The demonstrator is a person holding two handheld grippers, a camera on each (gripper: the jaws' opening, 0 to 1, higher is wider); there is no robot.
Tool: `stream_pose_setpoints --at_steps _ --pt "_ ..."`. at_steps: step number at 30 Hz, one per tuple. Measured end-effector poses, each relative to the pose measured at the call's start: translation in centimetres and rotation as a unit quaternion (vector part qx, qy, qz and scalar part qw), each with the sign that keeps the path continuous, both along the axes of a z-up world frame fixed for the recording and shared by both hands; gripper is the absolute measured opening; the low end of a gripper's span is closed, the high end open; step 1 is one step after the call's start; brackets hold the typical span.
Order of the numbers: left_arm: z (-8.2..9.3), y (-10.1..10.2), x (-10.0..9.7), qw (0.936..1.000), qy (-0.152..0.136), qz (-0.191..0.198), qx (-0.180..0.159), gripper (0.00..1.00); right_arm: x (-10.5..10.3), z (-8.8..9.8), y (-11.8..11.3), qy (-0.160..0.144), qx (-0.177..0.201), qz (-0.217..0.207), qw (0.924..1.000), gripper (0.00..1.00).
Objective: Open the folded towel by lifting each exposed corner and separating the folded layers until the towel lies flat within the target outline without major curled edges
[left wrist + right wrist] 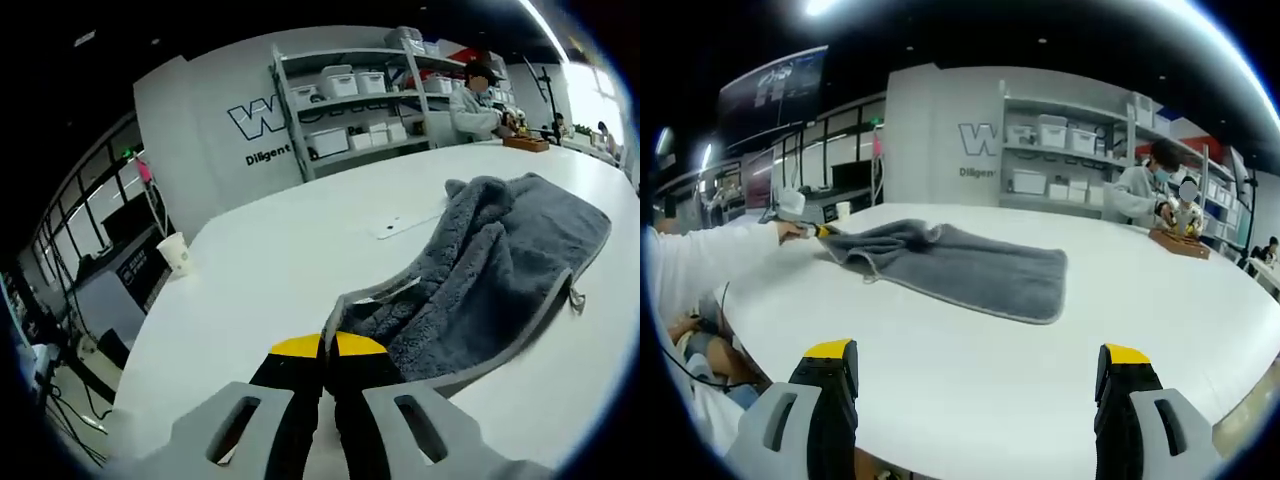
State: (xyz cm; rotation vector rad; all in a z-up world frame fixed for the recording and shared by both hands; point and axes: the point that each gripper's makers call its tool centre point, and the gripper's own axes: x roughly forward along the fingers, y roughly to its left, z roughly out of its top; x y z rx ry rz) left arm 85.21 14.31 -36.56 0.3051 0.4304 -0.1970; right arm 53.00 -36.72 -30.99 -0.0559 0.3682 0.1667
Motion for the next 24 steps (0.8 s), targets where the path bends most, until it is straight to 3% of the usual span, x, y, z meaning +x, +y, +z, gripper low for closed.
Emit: stream_pose_setpoints --at_steps 11,24 --pt "-0.8 3.2 -1.2 0.9997 0.009 0.021 0.006 0.02 0.1 -0.1 0.2 0.003 -0.002 0.002 1.0000 0.99" --pt "-1.9 3.6 -2.9 0.9996 0.018 0.012 0.018 0.02 0.0 0.0 0.1 0.002 -0.002 0.003 1.0000 0.99"
